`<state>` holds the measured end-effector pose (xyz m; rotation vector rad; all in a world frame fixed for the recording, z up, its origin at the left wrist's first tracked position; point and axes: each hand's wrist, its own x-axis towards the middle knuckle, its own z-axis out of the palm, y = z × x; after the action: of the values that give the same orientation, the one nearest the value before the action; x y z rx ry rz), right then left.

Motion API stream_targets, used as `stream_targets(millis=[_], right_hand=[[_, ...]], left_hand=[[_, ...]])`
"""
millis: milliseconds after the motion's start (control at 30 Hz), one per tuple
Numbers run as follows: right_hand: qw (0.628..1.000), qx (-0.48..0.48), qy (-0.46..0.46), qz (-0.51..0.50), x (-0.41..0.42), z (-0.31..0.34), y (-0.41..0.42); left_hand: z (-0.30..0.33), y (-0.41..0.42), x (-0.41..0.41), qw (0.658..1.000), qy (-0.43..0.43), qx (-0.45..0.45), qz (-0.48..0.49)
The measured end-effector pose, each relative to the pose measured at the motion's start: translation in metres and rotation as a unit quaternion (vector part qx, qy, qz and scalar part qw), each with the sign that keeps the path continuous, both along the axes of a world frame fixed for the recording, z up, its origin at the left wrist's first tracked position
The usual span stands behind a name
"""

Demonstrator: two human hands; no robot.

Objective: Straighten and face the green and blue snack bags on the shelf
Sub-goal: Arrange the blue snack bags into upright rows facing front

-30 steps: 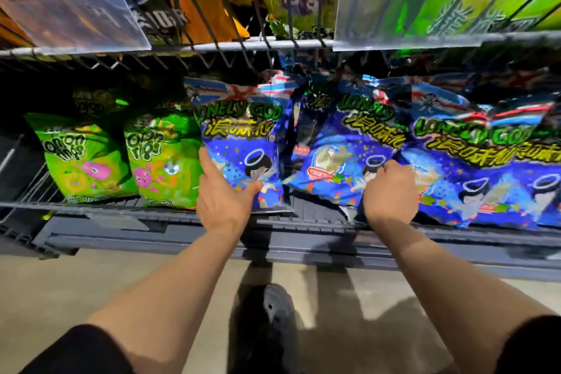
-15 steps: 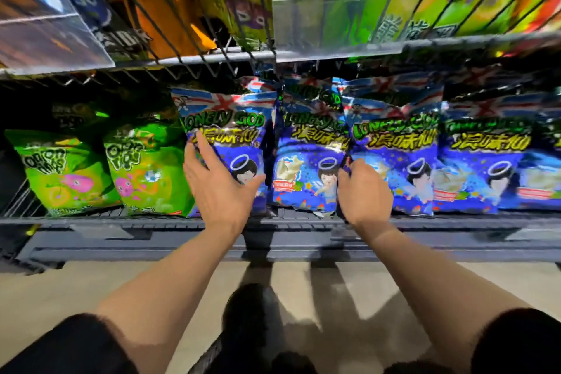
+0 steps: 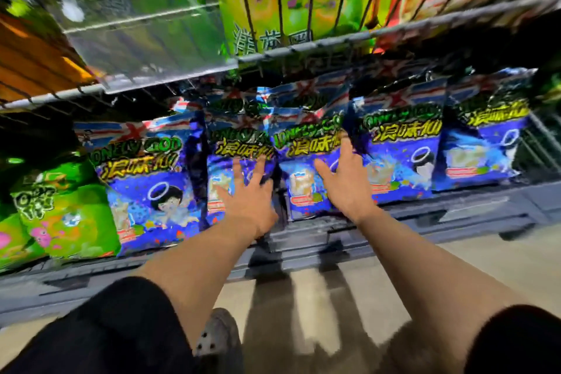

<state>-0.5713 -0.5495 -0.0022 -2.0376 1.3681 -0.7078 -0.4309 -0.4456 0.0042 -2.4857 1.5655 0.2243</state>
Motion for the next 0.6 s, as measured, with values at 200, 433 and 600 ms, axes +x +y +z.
stream_targets(millis=[200,433,600], right_hand=[[0.996,0.070,0.009,0.049,0.007,-0.010,-0.014],[0.991,-0.036,-0.056,-0.115,-0.055,0.010,-0.022],[0.971,-0.059,-0.026,-0.228,-0.113,0.030,-0.051]], left_hand=[[-0.009,-0.004,-0.004,0.993,0.030,-0.039,0.105],[0.019,-0.045,-0.093,0.940,0.040,-0.340,-0.016],[0.032,-0.087,-0.153,0.906,0.282,-0.314,-0.040]])
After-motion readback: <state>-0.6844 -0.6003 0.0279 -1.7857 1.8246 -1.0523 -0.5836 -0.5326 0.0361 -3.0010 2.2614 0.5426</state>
